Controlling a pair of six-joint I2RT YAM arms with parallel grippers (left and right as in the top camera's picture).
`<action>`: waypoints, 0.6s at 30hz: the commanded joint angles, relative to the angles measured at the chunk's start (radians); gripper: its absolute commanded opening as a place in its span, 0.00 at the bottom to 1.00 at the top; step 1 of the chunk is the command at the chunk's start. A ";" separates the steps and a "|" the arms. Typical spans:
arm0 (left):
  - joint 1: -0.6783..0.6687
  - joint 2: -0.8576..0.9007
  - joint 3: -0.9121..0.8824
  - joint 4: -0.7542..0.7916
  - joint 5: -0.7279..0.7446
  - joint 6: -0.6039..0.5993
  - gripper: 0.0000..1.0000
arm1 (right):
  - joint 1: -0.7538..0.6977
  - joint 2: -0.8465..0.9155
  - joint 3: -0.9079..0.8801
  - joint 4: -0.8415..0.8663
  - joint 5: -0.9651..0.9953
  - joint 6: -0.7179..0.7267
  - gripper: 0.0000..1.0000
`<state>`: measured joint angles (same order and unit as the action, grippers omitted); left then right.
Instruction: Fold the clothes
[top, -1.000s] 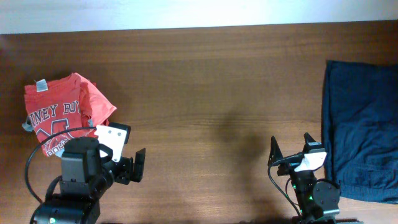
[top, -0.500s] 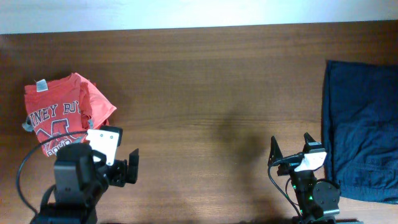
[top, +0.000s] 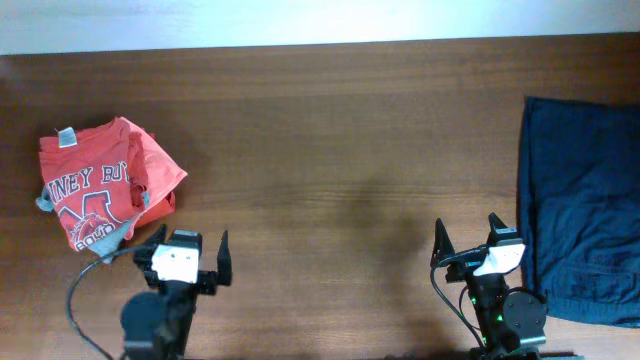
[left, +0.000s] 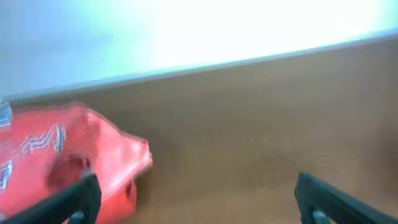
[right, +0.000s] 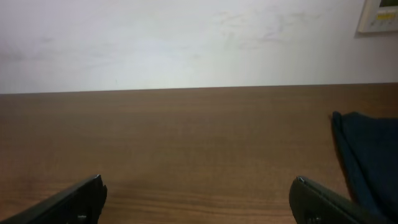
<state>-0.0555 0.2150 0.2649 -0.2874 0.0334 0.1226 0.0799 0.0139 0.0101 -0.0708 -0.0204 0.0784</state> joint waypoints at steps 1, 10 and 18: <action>0.006 -0.110 -0.157 0.239 -0.002 0.000 0.99 | -0.001 -0.008 -0.005 -0.004 -0.013 0.008 0.99; 0.016 -0.210 -0.256 0.237 -0.004 0.006 0.99 | -0.001 -0.008 -0.005 -0.004 -0.013 0.008 0.99; 0.021 -0.210 -0.256 0.206 -0.019 0.006 0.99 | -0.001 -0.008 -0.005 -0.004 -0.013 0.008 0.99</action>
<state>-0.0383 0.0120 0.0128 -0.0753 0.0246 0.1230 0.0799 0.0139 0.0101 -0.0708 -0.0208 0.0788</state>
